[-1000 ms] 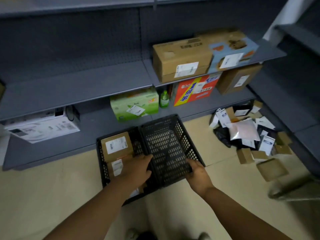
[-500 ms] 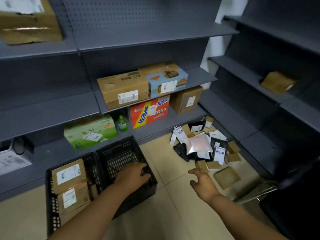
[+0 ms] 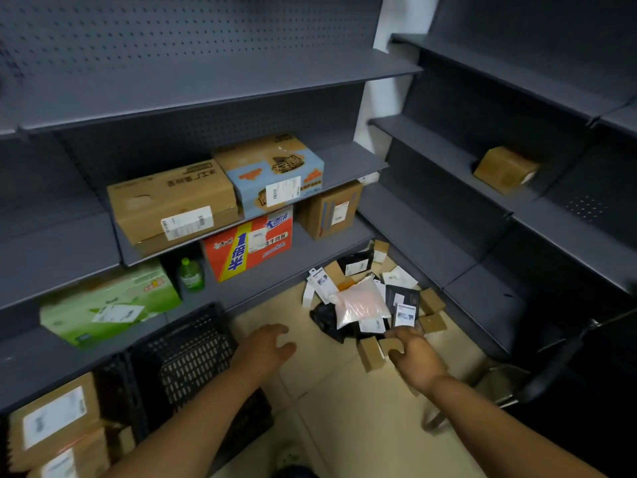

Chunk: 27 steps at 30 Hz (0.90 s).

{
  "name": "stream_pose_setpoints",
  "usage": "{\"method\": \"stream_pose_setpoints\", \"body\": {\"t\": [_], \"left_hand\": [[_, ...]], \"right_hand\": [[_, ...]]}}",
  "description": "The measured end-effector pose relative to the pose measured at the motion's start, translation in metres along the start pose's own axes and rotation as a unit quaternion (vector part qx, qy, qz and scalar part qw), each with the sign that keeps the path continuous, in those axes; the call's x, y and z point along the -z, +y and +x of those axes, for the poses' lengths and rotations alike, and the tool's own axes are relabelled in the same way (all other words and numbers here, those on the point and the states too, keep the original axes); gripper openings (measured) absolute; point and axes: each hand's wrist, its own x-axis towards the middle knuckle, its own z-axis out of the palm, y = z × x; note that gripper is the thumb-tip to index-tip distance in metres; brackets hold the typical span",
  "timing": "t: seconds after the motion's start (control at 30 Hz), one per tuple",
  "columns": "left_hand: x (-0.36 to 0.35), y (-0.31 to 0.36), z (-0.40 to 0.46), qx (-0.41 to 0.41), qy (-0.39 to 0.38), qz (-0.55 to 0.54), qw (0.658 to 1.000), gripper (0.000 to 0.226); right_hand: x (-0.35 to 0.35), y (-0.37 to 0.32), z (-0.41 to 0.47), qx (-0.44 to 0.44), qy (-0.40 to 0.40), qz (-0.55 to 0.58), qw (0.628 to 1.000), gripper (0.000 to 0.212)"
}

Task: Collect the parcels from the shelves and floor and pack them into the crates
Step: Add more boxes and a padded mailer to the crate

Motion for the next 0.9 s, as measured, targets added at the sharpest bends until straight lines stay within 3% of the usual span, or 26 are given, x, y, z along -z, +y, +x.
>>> {"method": "stream_pose_setpoints", "body": {"t": [0.43, 0.7, 0.9], "left_hand": [[-0.006, 0.087, 0.183, -0.036, -0.061, 0.031, 0.997, 0.04], [-0.049, 0.142, 0.276, 0.009, -0.056, -0.005, 0.998, 0.044], [-0.092, 0.177, 0.34, 0.093, -0.021, -0.052, 0.994, 0.035]], "right_hand": [[0.073, 0.049, 0.138, -0.067, 0.032, 0.014, 0.997, 0.033], [0.12, 0.11, 0.252, -0.062, 0.002, 0.019, 0.998, 0.03], [0.145, 0.16, 0.348, -0.058, -0.061, 0.047, 0.995, 0.029]]}}
